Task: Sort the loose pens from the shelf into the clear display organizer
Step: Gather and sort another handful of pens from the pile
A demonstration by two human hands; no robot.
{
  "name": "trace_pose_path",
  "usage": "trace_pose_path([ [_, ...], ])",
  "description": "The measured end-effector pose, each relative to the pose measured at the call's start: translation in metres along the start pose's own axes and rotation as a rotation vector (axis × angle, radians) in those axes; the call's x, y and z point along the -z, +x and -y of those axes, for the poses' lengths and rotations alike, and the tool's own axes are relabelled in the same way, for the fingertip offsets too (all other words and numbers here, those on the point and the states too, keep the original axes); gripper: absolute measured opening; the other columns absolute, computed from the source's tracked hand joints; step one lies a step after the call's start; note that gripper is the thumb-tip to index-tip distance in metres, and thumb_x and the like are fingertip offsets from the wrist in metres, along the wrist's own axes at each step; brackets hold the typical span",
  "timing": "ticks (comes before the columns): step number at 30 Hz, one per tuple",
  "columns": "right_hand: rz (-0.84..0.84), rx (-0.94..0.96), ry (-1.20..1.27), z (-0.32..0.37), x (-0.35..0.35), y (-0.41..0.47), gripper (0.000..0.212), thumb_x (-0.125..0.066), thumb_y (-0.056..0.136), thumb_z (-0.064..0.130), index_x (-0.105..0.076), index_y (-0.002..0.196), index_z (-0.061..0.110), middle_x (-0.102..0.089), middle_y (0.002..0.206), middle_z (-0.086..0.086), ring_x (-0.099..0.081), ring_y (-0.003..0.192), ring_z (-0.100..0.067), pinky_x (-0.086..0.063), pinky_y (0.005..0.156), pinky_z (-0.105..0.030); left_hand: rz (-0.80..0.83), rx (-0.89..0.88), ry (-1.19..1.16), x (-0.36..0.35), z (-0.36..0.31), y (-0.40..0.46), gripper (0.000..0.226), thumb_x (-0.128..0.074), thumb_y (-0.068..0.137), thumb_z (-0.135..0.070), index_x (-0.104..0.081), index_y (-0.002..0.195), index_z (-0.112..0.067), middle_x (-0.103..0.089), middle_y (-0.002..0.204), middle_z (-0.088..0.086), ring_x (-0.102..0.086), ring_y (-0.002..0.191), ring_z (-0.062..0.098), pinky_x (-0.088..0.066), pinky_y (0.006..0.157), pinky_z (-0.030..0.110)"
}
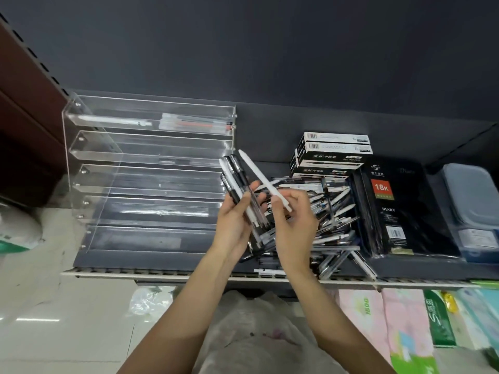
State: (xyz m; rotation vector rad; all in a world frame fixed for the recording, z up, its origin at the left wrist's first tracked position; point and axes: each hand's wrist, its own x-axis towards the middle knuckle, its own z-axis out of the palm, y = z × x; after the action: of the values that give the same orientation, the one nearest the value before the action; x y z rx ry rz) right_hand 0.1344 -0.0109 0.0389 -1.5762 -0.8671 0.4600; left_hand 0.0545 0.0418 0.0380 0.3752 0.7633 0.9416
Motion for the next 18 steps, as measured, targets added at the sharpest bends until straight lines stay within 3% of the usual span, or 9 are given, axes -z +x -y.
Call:
trace_pose_path([
  [3,-0.058,0.021,-0.079,-0.012,-0.003,-0.009,0.006,-0.066,0.087,0.011,-0.061,0.089,0.013,-0.064,0.086,0.009,-0.059,0.075,-0.006,-0.045,0.064,-0.02,-0.03,-0.045,-0.01,-0.003,0.004,-0.002,0.023,-0.039,0.099,-0.003,-0.058,0.11,-0.011,-0.073,0.092,-0.003,-0.069,0.078,0.009,-0.056,0.078,0.032],
  [6,-0.046,0.026,-0.106,-0.02,-0.006,-0.012,0.006,-0.069,0.084,0.012,-0.064,0.086,0.014,-0.06,0.089,0.001,-0.057,0.081,-0.007,-0.045,0.068,-0.02,-0.087,-0.055,-0.005,0.0,0.007,-0.002,0.021,-0.041,0.099,-0.005,-0.056,0.113,-0.011,-0.068,0.091,0.004,-0.067,0.076,0.011,-0.056,0.074,0.028],
  [9,0.04,-0.052,-0.043,-0.023,-0.011,-0.016,0.008,-0.067,0.086,0.012,-0.061,0.086,0.018,-0.064,0.087,0.004,-0.06,0.083,-0.012,-0.049,0.072,-0.028,-0.076,-0.042,-0.038,0.002,0.009,-0.002,0.024,-0.039,0.1,-0.006,-0.055,0.116,-0.012,-0.073,0.092,0.002,-0.069,0.085,0.012,-0.055,0.082,0.032],
  [15,0.165,-0.151,0.035,-0.018,-0.011,-0.019,0.01,-0.063,0.089,0.01,-0.059,0.089,0.019,-0.065,0.083,0.01,-0.063,0.075,-0.011,-0.053,0.066,-0.035,-0.085,-0.07,-0.018,0.006,0.012,-0.008,0.021,-0.042,0.099,-0.008,-0.059,0.11,-0.012,-0.073,0.095,-0.001,-0.067,0.093,0.011,-0.056,0.078,0.025],
  [18,0.226,-0.15,0.027,-0.016,-0.007,-0.019,0.013,-0.063,0.089,0.014,-0.056,0.09,0.024,-0.064,0.083,0.01,-0.064,0.073,-0.016,-0.054,0.061,-0.039,-0.079,-0.093,0.029,0.009,0.013,-0.014,0.021,-0.042,0.099,-0.01,-0.06,0.109,-0.01,-0.074,0.091,-0.001,-0.069,0.086,0.01,-0.056,0.073,0.024],
])
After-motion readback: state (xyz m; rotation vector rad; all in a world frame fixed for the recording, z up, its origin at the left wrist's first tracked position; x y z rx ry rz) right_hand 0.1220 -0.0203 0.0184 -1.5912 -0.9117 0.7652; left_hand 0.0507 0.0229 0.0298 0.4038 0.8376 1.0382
